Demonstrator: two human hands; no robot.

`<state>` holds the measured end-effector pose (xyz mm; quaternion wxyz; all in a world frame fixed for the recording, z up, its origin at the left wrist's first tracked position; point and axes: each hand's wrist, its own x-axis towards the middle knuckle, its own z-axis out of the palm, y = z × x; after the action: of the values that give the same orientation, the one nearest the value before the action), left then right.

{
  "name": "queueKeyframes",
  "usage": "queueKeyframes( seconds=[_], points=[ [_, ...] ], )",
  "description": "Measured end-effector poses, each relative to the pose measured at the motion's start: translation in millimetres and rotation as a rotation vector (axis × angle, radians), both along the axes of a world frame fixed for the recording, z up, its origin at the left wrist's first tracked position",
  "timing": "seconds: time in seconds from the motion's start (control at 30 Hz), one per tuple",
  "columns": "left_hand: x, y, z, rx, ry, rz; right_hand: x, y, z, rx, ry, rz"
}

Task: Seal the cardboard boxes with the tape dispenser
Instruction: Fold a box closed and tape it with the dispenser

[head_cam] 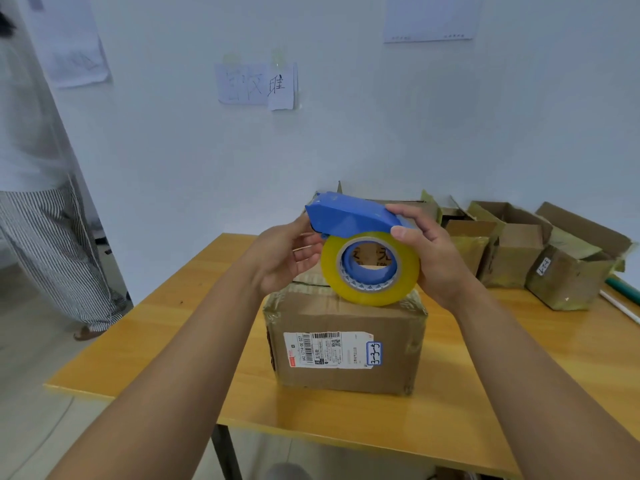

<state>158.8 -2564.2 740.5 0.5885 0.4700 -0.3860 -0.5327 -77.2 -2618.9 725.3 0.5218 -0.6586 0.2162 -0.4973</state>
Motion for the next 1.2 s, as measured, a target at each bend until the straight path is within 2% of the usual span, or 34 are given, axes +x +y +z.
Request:
queueKeyframes(
  seconds=[0.33,0.4,0.5,0.7,0.93,1.2],
  points=[
    [7,12,3,0.001,0.312,-0.013,0,-3,0,0.004,0.001,0.013],
    [8,12,4,0.018,0.278,0.011,1,-2,1,-0.015,0.020,0.010],
    [11,10,3,0.027,0.117,0.041,2,1,4,-0.049,0.071,-0.016],
    [23,10,-5,0.070,-0.020,0.042,8,1,5,-0.125,0.269,-0.033],
    [34,13,-9,0.064,-0.028,0.173,27,6,11,-0.202,0.282,-0.083],
    [68,24,-15,0.082,-0.018,0.314,34,5,34,-0.276,0.423,-0.026]
  ],
)
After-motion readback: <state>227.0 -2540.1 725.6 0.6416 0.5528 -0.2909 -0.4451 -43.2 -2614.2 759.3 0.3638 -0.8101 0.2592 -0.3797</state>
